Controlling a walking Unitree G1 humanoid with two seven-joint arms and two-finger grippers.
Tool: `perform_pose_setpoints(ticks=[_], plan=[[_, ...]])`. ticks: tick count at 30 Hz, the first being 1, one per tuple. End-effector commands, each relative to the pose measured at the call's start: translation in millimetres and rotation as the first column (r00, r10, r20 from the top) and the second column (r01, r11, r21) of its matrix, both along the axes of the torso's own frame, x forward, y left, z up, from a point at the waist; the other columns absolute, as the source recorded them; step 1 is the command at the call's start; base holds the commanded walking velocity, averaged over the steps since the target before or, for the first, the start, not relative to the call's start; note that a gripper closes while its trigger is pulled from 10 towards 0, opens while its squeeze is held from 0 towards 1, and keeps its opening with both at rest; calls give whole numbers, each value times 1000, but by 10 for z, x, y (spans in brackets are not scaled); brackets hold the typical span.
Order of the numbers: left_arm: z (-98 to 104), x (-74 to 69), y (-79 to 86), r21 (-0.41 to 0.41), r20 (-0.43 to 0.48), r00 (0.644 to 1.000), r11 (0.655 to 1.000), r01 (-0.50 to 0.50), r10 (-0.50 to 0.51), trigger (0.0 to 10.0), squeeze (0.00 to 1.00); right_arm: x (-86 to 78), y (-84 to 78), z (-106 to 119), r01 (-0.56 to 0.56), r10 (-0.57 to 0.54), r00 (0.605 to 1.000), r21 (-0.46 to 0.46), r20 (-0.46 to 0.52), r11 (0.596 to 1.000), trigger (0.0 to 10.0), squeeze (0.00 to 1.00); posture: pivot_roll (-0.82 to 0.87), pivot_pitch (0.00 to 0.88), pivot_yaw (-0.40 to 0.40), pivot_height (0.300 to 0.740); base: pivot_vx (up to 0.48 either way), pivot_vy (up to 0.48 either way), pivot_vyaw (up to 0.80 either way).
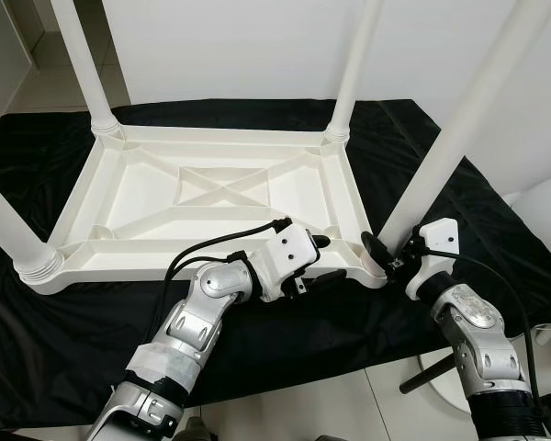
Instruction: Building children table
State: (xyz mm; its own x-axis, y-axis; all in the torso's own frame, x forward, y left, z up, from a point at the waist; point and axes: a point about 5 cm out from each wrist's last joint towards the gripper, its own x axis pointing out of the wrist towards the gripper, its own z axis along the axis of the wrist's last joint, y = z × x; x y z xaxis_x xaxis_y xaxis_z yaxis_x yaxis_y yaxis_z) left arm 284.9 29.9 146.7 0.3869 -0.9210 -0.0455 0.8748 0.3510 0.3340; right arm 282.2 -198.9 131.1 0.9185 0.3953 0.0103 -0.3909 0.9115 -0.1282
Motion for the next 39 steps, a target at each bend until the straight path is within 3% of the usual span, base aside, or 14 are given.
perform_pose_setpoints(ticks=[1,6,9,10,13,17,21,24,27,31,32,39], plan=[[20,33,-6,-12,19,998,999,-53,53,10000,0,-27,10,-143,11,-12,998,-12,-70,1000,10000,0,15,0,-31,740,0,0,0],[11,21,-12,-11,17,999,999,-46,46,10000,0,-19,50,-128,162,-160,985,21,-65,987,10000,0,10,0,-30,740,0,0,0],[0,4,-17,-11,15,999,999,-41,41,10000,0,-41,98,-125,298,-292,953,81,-81,951,10000,0,10,0,-35,740,0,0,0],[0,4,-17,-11,15,999,999,-41,41,10000,0,-41,98,-125,298,-292,953,81,-81,951,10000,0,10,0,-35,740,0,0,0],[-6,1,-18,-10,14,999,999,-41,41,10000,0,-84,168,-150,430,-417,901,123,-116,894,10000,0,10,0,-37,740,0,0,0],[-8,0,-18,-10,14,999,999,-40,40,10000,0,-107,233,-146,475,-462,879,135,-118,870,10000,0,9,0,-36,740,0,0,0],[-10,-5,-17,-10,14,999,999,-41,41,10000,0,-162,452,-109,627,-606,779,222,-162,747,10000,0,13,0,-44,740,0,0,0],[-10,-6,-19,-12,13,999,999,-42,42,10000,0,-167,509,-112,635,-610,772,237,-178,735,10000,0,15,0,-46,740,0,0,0],[-12,-10,-30,-13,11,999,999,-39,39,10000,0,-155,637,-99,570,-540,821,250,-183,783,10000,0,12,0,-43,740,0,0,0],[-11,-9,-35,-12,13,999,999,-36,36,10000,0,-156,629,-81,554,-528,832,246,-168,795,10000,0,10,0,-43,740,0,0,0],[-9,-6,-35,-12,14,999,999,-36,36,10000,0,-160,606,-72,557,-532,830,253,-166,791,10000,1000,11,0,-45,740,0,0,0],[-8,-4,-22,-11,15,999,999,-39,39,10000,0,-215,495,-50,535,-520,844,250,-129,807,10000,1000,14,0,-45,740,0,0,0]])
